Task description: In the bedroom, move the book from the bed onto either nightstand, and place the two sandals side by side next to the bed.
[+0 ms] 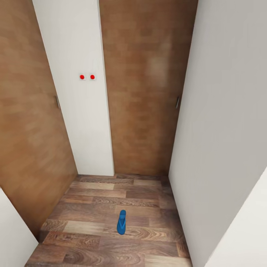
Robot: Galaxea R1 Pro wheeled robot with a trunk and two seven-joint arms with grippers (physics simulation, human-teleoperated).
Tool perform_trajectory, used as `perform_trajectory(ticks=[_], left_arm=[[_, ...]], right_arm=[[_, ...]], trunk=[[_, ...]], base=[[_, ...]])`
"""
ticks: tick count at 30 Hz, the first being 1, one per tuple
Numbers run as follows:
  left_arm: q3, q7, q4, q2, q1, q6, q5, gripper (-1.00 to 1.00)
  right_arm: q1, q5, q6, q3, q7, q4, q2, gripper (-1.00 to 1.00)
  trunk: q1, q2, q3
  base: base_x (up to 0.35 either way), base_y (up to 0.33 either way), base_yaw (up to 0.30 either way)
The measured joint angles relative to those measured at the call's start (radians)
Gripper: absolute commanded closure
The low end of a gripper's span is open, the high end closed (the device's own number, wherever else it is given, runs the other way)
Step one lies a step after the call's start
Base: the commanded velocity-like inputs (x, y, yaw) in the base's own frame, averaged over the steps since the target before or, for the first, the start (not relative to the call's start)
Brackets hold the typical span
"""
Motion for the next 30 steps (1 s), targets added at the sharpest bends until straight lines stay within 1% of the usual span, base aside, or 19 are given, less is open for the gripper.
perform_trajectory(ticks=[20, 23, 30], left_arm=[[0.0, -0.001, 0.0, 0.0, 0.0, 0.0, 0.0, -1.0], [0.0, -0.001, 0.0, 0.0, 0.0, 0.0, 0.0, -1.0], [0.0, -0.001, 0.0, 0.0, 0.0, 0.0, 0.0, -1.0]], right_arm=[[0.0, 0.0, 0.0, 0.0, 0.0, 0.0, 0.0, -1.0], [0.0, 0.0, 0.0, 0.0, 0.0, 0.0, 0.0, -1.0], [0.0, 0.0, 0.0, 0.0, 0.0, 0.0, 0.0, -1.0]], trunk=[[0.0, 0.0, 0.0], [0.0, 0.0, 0.0], [0.0, 0.0, 0.0]], base=[[0.317, 0.0, 0.0], [0.173, 0.0, 0.0], [0.054, 0.0, 0.0]])
